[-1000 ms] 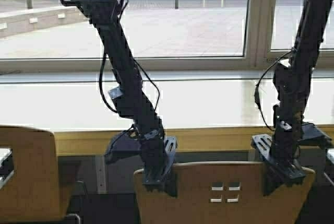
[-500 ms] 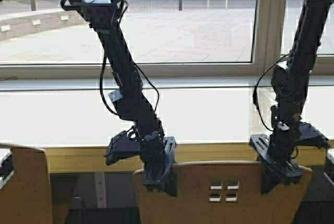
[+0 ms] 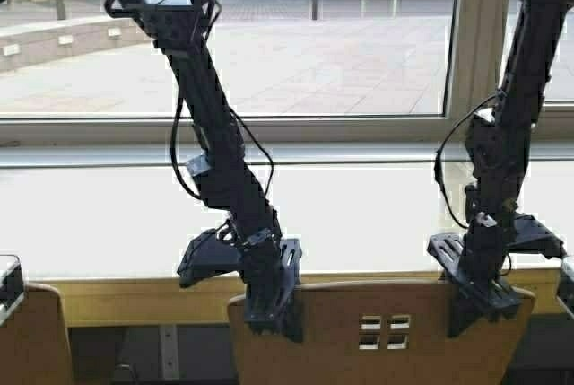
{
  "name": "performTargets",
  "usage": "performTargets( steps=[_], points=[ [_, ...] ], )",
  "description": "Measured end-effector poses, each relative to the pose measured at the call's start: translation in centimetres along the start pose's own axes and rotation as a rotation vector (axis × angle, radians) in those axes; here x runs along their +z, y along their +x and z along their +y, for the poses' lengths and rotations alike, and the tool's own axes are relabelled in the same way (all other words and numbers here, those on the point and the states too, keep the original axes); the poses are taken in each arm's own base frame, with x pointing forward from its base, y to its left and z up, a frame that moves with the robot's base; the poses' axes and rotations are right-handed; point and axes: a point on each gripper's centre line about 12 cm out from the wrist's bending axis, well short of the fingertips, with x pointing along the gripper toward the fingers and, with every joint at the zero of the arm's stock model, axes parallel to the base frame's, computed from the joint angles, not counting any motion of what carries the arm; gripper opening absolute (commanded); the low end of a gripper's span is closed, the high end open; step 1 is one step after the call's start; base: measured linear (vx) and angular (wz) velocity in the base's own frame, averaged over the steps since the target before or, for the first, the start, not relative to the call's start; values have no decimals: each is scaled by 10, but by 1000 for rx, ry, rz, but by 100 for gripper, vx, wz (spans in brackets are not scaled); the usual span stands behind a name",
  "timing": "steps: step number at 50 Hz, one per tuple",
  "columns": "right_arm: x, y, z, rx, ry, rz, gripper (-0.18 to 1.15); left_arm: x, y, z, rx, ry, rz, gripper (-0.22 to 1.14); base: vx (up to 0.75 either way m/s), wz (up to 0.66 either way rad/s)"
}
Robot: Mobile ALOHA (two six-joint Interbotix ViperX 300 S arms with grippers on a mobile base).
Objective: Push the chairs under the table
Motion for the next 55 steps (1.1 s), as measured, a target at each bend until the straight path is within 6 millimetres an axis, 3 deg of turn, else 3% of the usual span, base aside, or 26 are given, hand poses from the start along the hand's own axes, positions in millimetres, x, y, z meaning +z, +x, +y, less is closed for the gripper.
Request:
performTargets(
  steps=[29, 41, 46, 55],
  points=[
    [-3, 2, -3, -13, -88, -1, 4, 4, -4, 7, 19, -1, -7, 4, 12, -2],
    [-8, 3, -3, -15, -112, -1, 7, 6, -6, 9, 21, -2, -14, 10, 4, -2],
    [-8, 3, 0, -10, -113, 3, 24, 9, -5, 8, 18, -8, -19, 26, 1, -2],
    [-14, 3, 9, 2, -157, 72, 86, 13, -5, 9, 26, 58, -21, 85, 0, -2]
  ],
)
